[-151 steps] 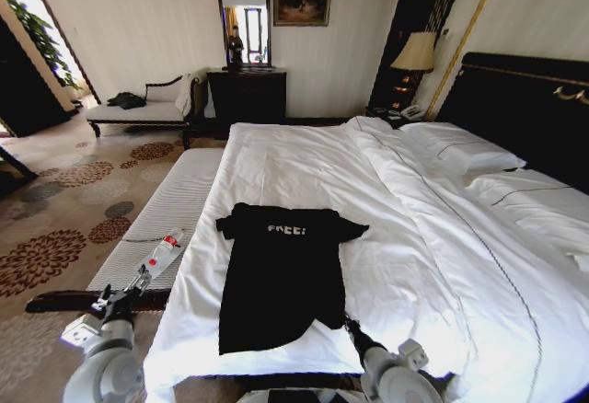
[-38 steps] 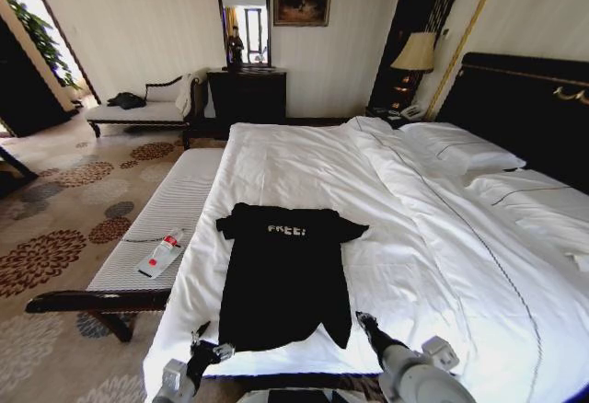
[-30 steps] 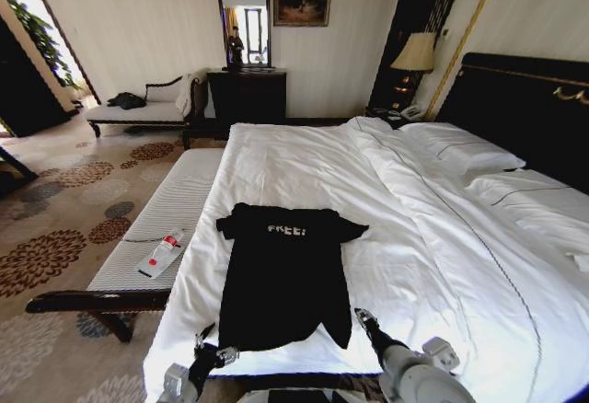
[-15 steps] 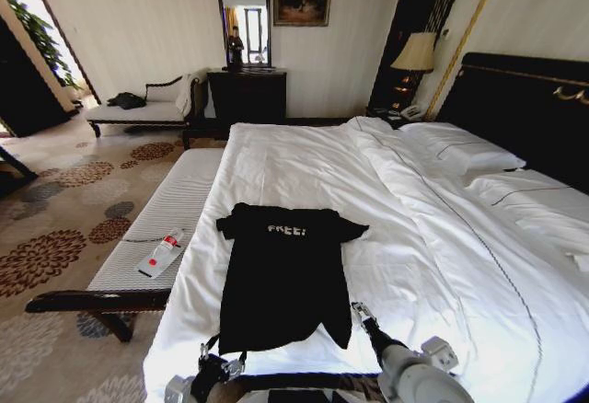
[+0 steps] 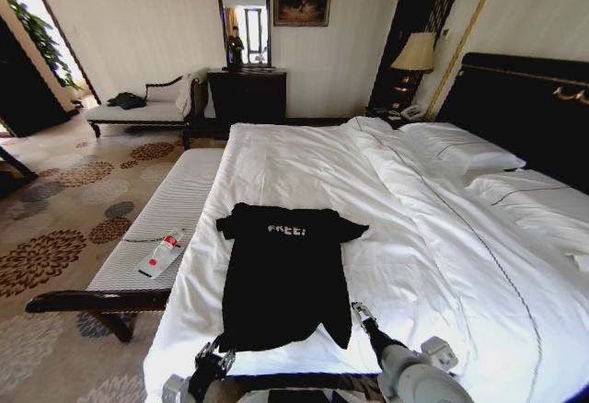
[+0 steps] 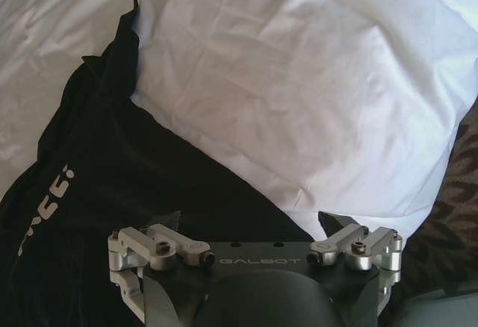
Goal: Fold the clothes on the bed.
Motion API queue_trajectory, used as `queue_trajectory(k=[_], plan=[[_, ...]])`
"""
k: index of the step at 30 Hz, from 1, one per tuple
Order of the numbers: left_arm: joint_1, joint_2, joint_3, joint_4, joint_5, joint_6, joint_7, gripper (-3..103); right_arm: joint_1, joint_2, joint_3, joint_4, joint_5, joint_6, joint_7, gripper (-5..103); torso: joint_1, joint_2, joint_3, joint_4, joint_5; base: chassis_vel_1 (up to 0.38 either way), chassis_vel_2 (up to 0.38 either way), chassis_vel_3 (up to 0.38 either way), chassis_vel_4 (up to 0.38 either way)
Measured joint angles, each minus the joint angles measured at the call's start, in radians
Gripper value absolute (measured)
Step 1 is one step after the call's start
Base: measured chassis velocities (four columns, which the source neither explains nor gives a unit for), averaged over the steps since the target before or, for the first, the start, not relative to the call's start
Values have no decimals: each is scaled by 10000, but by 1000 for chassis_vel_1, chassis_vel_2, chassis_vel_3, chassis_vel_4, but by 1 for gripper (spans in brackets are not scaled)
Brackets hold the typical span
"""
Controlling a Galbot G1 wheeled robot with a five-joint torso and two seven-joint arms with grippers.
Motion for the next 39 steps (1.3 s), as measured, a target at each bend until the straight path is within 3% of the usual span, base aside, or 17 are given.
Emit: queue_trajectory(k=[2, 4, 6, 9, 19, 21, 25, 39], plan=[[113, 103, -53, -206, -55, 92, -80, 17, 14, 3, 1, 0, -2, 2, 0, 100, 0, 0, 0, -1, 0, 0, 0, 0, 0], [136, 125, -65, -247, -57, 105, -95, 17, 17, 4, 1, 0, -2, 3, 0, 100, 0, 0, 0, -1, 0, 0, 0, 0, 0], [347, 398, -260, -585, -20, 203, -246, 7, 46, 5, 5, 0, -7, 4, 0, 100, 0, 0, 0, 0, 0, 0, 0, 0, 0], [531, 780, -527, -914, -8, 327, -383, 1, 78, -1, 12, -1, -11, 5, 0, 100, 0, 0, 0, 1, 0, 0, 0, 0, 0], [1817, 3076, -1609, -2325, 10, 1005, -1119, 0, 262, -18, 18, -1, -18, 6, -5, 100, 2, 0, 1, 0, -1, 0, 0, 0, 0], [1992, 3285, -1768, -2420, 12, 1093, -1283, 0, 279, -21, 41, -2, -15, 6, -6, 100, 2, 0, 1, -2, 0, 0, 0, 0, 0], [2281, 3527, -2082, -2702, -72, 1294, -1628, 0, 318, -46, 146, -2, 24, 6, -9, 100, 2, 0, 1, -1, -1, 0, 0, 0, 0], [2576, 3345, -2718, -3503, -362, 1492, -2055, 0, 433, -83, 141, -2, 30, -14, -5, 100, 1, 0, 0, 0, 0, 0, 0, 0, 0]])
